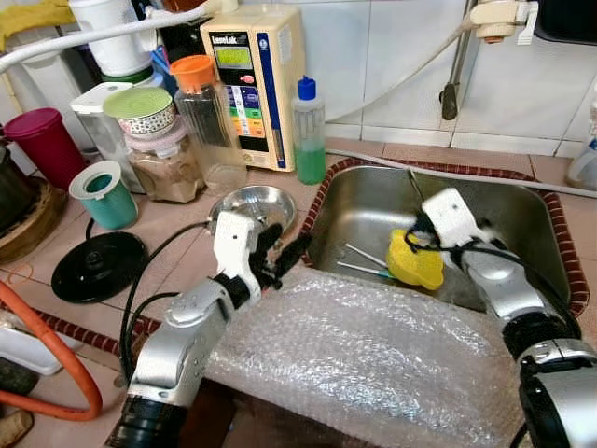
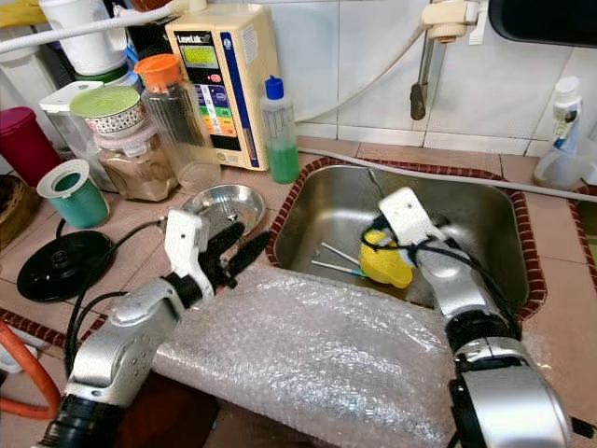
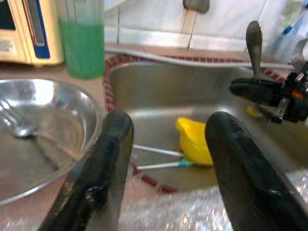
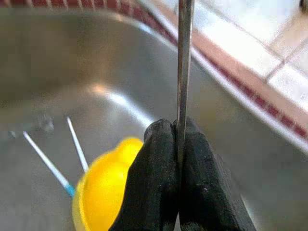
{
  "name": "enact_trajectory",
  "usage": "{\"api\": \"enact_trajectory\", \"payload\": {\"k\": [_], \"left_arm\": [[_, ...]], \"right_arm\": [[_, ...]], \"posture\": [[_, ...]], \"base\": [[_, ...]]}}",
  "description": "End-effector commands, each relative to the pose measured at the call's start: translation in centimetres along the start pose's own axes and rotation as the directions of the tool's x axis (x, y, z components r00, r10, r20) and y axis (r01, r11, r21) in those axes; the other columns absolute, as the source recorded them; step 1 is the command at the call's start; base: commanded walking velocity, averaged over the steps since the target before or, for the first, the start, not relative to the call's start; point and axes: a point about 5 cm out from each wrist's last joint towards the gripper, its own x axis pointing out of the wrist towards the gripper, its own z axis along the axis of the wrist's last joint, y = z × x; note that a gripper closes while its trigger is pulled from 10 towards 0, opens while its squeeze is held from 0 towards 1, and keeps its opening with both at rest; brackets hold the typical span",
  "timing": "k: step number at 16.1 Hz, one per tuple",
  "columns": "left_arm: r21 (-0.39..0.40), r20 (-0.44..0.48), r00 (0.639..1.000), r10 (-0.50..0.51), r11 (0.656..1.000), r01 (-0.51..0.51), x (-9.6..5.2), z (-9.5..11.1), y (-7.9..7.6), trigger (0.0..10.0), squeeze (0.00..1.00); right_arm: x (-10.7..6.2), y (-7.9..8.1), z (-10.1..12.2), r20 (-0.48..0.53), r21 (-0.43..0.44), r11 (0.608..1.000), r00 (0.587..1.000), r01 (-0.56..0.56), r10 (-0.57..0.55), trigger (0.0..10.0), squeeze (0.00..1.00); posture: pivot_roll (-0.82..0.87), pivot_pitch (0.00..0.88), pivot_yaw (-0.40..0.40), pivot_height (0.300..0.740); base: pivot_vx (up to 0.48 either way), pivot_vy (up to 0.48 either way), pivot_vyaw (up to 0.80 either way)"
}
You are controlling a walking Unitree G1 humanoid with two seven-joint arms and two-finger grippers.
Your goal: Kitchen organization
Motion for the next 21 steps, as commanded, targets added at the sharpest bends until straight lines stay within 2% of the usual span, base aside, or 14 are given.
{"api": "enact_trajectory", "payload": {"k": [1,2,3,4,6,12,17,18,19,20,21], "left_arm": [[0.02,-0.02,1.0,-0.004,1.0,0.004,-0.2,-0.1,0.1,10.0,1.0],[0.011,-0.022,1.0,-0.01,1.0,0.01,-0.3,-0.2,0.1,10.0,1.0],[0.015,-0.023,1.0,-0.013,1.0,0.014,-0.3,-0.2,0.1,10.0,1.0],[0.018,-0.028,1.0,-0.011,1.0,0.012,-0.2,-0.3,0.1,10.0,1.0],[0.027,-0.036,0.999,0.0,1.0,0.001,-0.1,-0.5,0.2,10.0,1.0],[0.032,-0.047,0.999,0.007,0.999,-0.005,0.2,-0.6,0.3,10.0,1.0],[0.045,-0.059,0.998,0.02,0.999,-0.018,0.4,-0.6,0.6,10.0,1.0],[0.072,-0.056,0.996,0.063,0.996,-0.059,0.4,-0.6,1.2,10.0,1.0],[0.075,-0.049,0.996,0.077,0.994,-0.073,0.5,-0.5,1.4,10.0,1.0],[0.087,-0.038,0.997,0.068,0.994,-0.064,0.7,-0.5,1.5,10.0,1.0],[0.108,-0.036,0.997,0.068,0.992,-0.064,0.9,-0.7,1.4,10.0,1.0]], "right_arm": [[0.3,-0.4,0.6,-0.007,-0.001,1.0,1.0,0.022,-0.022,0.0,0.0],[0.2,-0.5,-0.2,-0.059,0.002,0.999,0.998,0.037,-0.036,0.1,0.0],[0.1,-0.4,-0.8,-0.096,0.019,0.999,0.995,0.038,-0.036,3.5,0.0],[0.0,-0.3,-1.4,-0.132,0.027,0.999,0.991,0.04,-0.036,10.0,1.0],[0.0,-0.2,-1.7,-0.16,0.073,0.996,0.987,0.047,-0.034,10.0,1.0],[-0.2,-1.1,-1.8,-0.173,0.127,0.989,0.984,0.07,-0.048,10.0,1.0],[-0.2,-0.7,-2.2,-0.192,0.26,0.964,0.981,0.064,-0.014,10.0,1.0],[-0.1,-0.6,-2.1,-0.185,0.363,0.929,0.983,0.072,-0.004,10.0,1.0],[-0.1,-0.5,-2.0,-0.176,0.407,0.91,0.984,0.078,-0.005,10.0,1.0],[0.2,0.0,-1.5,-0.133,0.486,0.872,0.991,0.06,0.006,10.0,1.0],[0.3,0.5,-1.3,-0.106,0.515,0.856,0.994,0.041,0.016,10.0,1.0]], "posture": [[0.09,0.0,0.139,0.74],[0.09,0.0,0.14,0.74],[0.09,0.0,0.14,0.74],[0.09,0.0,0.141,0.74],[0.08,0.0,0.143,0.74],[0.07,0.0,0.141,0.74],[0.07,0.0,0.144,0.74],[0.06,0.0,0.139,0.74],[0.05,0.0,0.134,0.74],[0.04,0.0,0.127,0.74],[0.03,0.0,0.12,0.74]], "base": [[0.0,0.0,0.0],[0.0,0.0,0.0],[0.0,0.0,0.0],[0.0,0.0,0.0],[0.0,0.0,0.0],[0.0,0.0,0.0],[0.0,0.0,0.0],[0.0,0.0,0.0],[0.0,0.0,0.0],[0.0,0.0,0.0],[0.0,0.0,0.0]]}}
